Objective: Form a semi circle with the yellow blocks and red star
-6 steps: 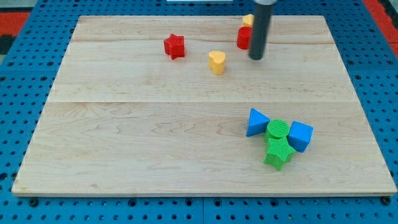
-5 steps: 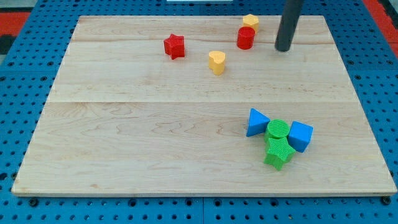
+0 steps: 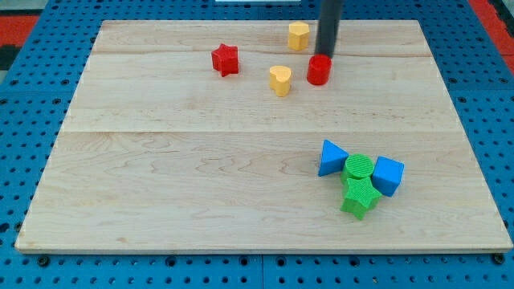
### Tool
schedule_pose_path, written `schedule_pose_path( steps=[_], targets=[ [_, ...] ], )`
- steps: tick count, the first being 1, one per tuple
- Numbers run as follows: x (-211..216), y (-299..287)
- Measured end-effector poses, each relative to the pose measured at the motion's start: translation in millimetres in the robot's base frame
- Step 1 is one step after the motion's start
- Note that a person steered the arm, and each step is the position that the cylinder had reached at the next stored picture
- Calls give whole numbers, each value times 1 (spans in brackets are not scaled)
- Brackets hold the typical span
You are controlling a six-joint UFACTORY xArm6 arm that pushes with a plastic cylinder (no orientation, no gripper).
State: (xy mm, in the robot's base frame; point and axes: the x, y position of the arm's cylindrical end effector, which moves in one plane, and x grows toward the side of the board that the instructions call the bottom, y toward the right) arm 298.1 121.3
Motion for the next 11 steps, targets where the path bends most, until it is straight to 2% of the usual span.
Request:
schedule_pose_path(
  steps=[2, 3, 4, 5, 6, 8, 9, 10, 11],
  targets=[
    [1, -39],
    [32, 30],
    [89, 0],
    [56, -71],
    [7, -65],
    [2, -93],
    [-35, -90],
    [-50, -102],
    [-80, -82]
  ],
)
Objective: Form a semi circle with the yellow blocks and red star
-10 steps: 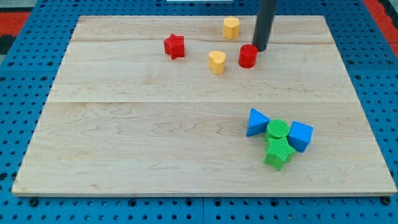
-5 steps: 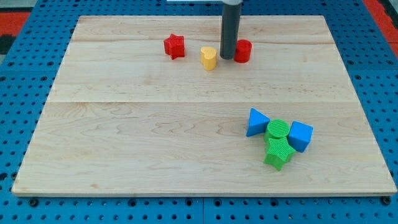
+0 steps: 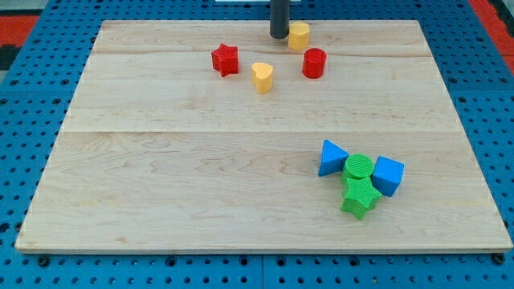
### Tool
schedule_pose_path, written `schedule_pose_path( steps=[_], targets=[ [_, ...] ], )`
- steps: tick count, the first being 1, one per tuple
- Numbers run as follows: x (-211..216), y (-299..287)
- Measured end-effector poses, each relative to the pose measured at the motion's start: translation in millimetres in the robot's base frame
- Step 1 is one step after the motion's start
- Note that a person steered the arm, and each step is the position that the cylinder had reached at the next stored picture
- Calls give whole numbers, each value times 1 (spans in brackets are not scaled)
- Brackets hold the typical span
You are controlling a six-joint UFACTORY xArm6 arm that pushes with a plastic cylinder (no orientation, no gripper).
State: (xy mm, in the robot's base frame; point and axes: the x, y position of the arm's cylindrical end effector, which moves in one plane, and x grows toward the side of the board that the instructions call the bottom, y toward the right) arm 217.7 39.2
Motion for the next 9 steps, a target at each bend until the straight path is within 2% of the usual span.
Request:
schedule_pose_path(
  steps=[1, 2, 3, 5, 6, 7, 8, 9],
  targets=[
    [9, -16],
    [29, 2],
    [27, 12],
    [81, 0],
    [99, -17],
    [82, -52],
    [91, -106],
    [94, -123]
  ],
)
